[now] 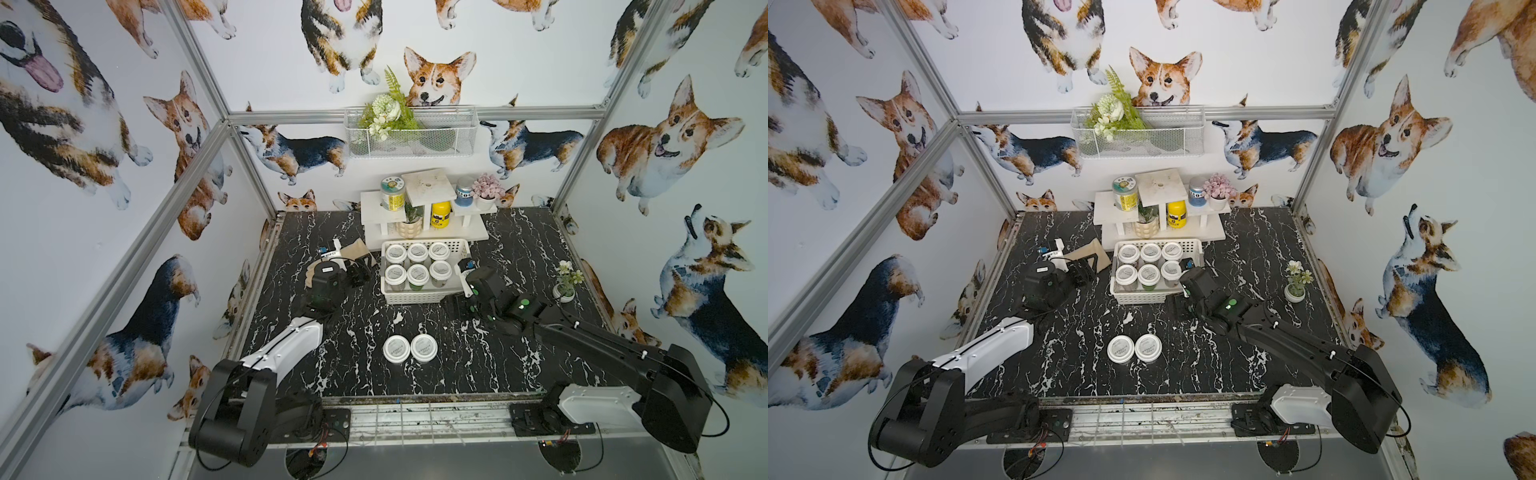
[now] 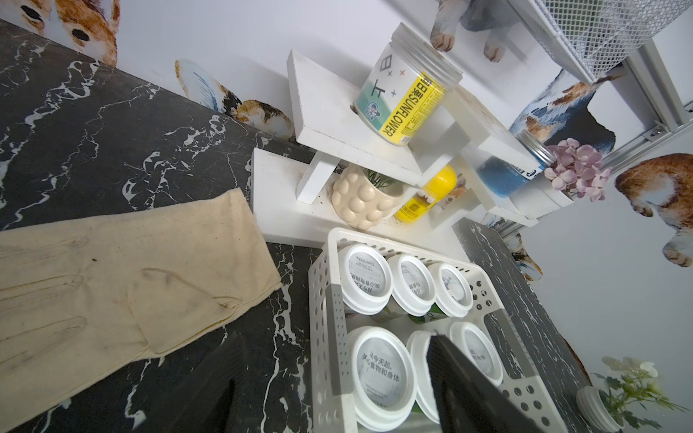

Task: Put the yogurt in the basket
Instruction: Pick up the yogurt from the center of the board.

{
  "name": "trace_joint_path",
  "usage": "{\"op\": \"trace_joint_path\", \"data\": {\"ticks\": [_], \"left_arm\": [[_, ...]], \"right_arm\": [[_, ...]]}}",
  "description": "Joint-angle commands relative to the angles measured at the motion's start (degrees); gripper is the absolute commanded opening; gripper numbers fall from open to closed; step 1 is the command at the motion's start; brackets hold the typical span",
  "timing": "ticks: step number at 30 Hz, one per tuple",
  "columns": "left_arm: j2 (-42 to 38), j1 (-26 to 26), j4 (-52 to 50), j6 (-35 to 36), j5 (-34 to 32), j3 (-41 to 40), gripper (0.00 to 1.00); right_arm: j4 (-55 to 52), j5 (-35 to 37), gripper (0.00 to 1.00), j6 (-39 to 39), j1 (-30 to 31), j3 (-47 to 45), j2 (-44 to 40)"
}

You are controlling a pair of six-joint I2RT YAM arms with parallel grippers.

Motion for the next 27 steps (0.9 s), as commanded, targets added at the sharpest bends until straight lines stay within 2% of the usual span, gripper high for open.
{"op": "trace_joint_path", "data": {"ticks": [1,8,13,17,27], "left_arm": [[0.65,-0.08,0.1,0.27,-0.13,0.7,0.81],[1.25,-0.08,-0.38,0.42,-0.05,1.31,0.81],[1.05,-0.08,-0.26,0.27,0.14,1.09,0.81],[0.99,-0.07,-0.41,0.41,0.11,1.39,0.81],[1.22,-0.07,-0.41,0.53,0.66,1.6,0.81]], "right_arm": [[-0.34,-0.87,0.85,1.92,2.3,-0.82,-0.96],[-3.2,2.11,0.85,3.88,10.28,-0.13,0.0],[-4.01,3.97,0.85,5.04,11.35,0.09,0.41],[-4.09,2.66,0.84,4.68,11.55,0.87,1.44],[-6.16,1.85,0.82,5.98,19.54,3.79,7.32]]}}
